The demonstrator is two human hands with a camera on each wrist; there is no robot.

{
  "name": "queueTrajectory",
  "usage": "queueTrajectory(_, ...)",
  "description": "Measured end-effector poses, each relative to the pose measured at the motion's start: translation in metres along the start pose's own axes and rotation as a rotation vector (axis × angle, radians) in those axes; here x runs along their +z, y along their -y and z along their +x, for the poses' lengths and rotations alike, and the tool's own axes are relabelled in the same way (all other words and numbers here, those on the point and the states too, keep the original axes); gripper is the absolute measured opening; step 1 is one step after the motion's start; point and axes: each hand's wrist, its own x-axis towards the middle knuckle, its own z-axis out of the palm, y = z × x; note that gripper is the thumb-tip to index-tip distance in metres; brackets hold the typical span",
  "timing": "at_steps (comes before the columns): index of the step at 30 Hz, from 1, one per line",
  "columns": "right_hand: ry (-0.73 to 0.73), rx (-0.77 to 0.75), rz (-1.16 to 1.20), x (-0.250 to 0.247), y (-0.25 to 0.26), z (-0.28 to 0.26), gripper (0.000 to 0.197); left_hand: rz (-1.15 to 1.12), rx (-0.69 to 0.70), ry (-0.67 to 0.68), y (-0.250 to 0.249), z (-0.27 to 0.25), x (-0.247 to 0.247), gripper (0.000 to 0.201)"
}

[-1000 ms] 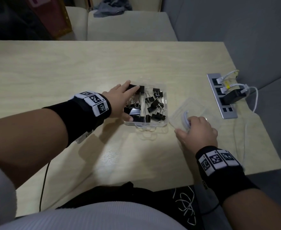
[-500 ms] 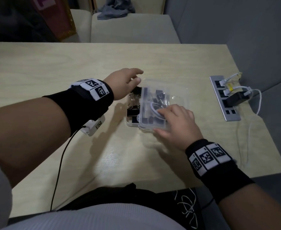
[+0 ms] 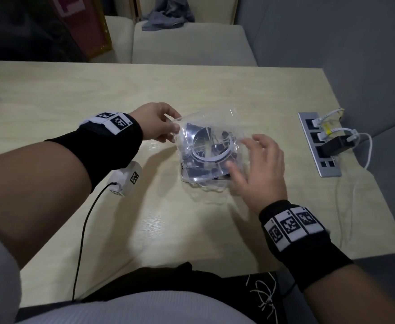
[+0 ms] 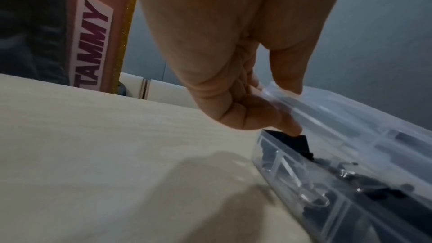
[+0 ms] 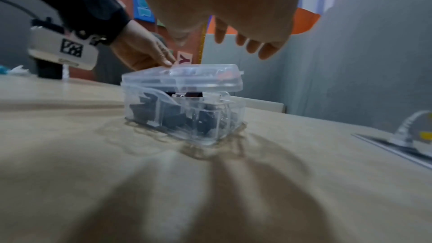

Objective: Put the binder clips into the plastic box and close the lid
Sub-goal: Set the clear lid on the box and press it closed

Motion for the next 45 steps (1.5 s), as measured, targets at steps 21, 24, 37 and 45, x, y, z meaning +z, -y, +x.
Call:
queueTrajectory(21, 0.12, 0.633, 0.559, 0.001, 0.007, 0.03, 0.043, 0.054, -0.153, 0.256, -0.005, -0.014, 0.009, 0.022)
queueTrajectory(24, 0.072, 0.591, 0.481, 0.0, 0.003, 0.035, 0.043, 0.283, -0.216, 0.318, -0.008, -0.014, 0.015, 0.024)
queueTrajectory(37, 0.212, 0.485, 0.248, 0.009, 0.001, 0.027, 0.038, 0.567, -0.153, 0.132, -0.016, -0.012, 0.033, 0.036)
queueTrajectory(45, 0.183, 0.51, 0.282, 0.01, 0.004, 0.016, 0.036, 0.52, -0.165, 0.136, -0.019, -0.016, 0.034, 0.041)
